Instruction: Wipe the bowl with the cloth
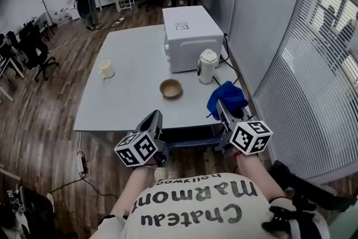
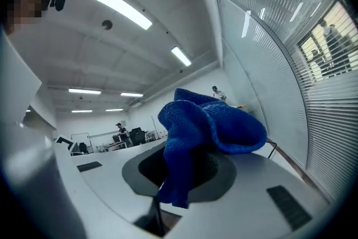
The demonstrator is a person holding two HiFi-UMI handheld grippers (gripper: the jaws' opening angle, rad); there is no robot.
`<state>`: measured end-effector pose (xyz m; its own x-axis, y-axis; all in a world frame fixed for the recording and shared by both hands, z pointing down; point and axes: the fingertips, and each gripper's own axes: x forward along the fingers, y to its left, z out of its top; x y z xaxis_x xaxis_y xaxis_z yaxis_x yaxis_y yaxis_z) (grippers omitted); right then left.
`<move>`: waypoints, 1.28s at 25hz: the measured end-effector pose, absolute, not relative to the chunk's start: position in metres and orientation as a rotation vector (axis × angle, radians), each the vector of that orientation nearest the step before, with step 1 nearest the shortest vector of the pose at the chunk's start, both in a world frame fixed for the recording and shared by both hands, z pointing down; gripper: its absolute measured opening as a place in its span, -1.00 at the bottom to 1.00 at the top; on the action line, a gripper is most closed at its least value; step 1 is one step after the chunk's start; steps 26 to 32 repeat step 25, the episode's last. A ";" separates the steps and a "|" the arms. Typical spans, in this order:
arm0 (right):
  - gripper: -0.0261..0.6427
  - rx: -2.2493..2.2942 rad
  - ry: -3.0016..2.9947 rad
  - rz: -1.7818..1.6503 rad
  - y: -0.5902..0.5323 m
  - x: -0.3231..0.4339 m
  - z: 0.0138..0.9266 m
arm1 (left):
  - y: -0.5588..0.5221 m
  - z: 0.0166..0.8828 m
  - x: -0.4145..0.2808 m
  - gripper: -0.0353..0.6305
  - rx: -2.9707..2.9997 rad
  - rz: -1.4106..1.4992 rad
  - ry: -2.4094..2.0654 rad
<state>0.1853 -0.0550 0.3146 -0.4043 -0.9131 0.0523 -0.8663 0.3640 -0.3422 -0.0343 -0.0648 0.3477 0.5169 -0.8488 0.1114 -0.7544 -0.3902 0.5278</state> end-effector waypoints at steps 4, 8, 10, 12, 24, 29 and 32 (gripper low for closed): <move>-0.72 -1.567 2.534 -0.501 -0.022 0.192 0.325 | -0.020 0.361 -0.020 -0.92 2.185 -0.232 -1.350; -0.72 -1.546 2.569 -0.540 0.001 0.196 0.341 | 0.011 0.365 -0.005 -0.92 2.196 -0.220 -1.357; -0.72 -1.541 2.573 -0.558 0.006 0.201 0.348 | 0.020 0.367 0.000 -0.92 2.192 -0.213 -1.369; -0.72 -1.540 2.571 -0.568 0.010 0.206 0.352 | 0.027 0.370 0.002 -0.92 2.181 -0.210 -1.383; -0.72 -1.528 2.588 -0.586 0.018 0.223 0.363 | 0.042 0.377 0.016 -0.92 2.165 -0.186 -1.426; -0.72 -1.529 2.586 -0.582 0.017 0.225 0.362 | 0.041 0.375 0.018 -0.92 2.168 -0.189 -1.427; -0.72 -1.529 2.586 -0.582 0.017 0.225 0.362 | 0.041 0.375 0.018 -0.92 2.168 -0.189 -1.427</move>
